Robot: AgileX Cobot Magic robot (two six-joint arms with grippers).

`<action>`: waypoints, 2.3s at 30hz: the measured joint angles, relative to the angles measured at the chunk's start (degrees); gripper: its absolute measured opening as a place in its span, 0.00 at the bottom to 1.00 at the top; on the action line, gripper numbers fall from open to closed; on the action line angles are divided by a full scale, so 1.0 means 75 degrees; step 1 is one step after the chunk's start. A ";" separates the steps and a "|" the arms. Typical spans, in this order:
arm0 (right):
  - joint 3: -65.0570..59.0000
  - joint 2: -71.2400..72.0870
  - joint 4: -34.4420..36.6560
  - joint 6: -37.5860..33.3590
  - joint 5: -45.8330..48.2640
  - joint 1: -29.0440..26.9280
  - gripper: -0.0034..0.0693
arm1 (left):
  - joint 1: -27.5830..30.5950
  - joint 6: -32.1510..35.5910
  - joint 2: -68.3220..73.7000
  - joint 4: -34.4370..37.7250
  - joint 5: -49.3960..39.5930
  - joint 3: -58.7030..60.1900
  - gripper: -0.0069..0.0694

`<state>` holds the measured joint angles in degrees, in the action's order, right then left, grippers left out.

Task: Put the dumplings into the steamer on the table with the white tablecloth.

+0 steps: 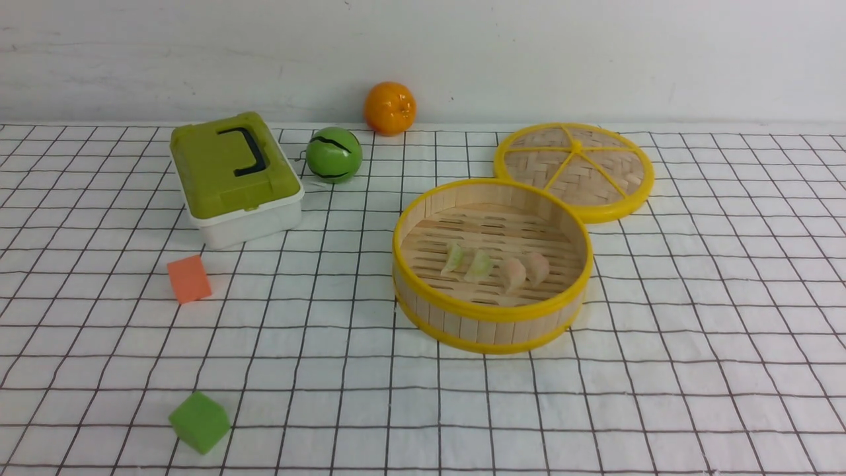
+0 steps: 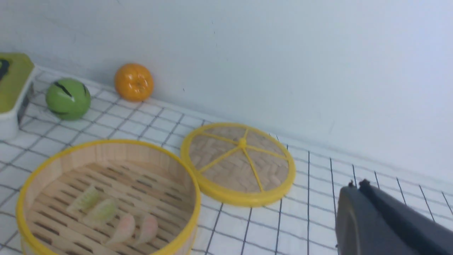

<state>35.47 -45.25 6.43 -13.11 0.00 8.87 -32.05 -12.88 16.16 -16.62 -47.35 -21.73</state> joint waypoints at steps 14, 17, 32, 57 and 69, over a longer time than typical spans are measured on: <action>-0.1450 0.0613 0.0026 0.0057 -0.0876 0.0103 0.03 | 0.0000 0.0000 0.0000 0.0000 0.0007 0.0000 0.17; -0.1489 0.0625 0.0026 0.0057 -0.0898 0.0103 0.03 | 0.0000 0.0000 0.0000 0.0000 0.0007 0.0000 0.17; -0.4935 0.4089 0.0698 0.0057 -0.1391 -0.0063 0.05 | 0.0000 0.0000 0.0000 0.0000 -0.0001 0.0000 0.18; -0.4879 0.6120 -0.0525 0.1792 0.2922 -0.1443 0.07 | 0.0000 0.0000 0.0000 0.0000 0.0006 0.0009 0.21; -0.4879 0.6120 -0.0458 0.1683 0.2925 -0.1443 0.09 | 0.0000 0.0000 0.0000 0.0000 0.0006 0.0009 0.23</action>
<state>-1.12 0.65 2.99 -0.48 21.94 -1.95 -32.05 -12.88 16.16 -16.61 -47.30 -21.66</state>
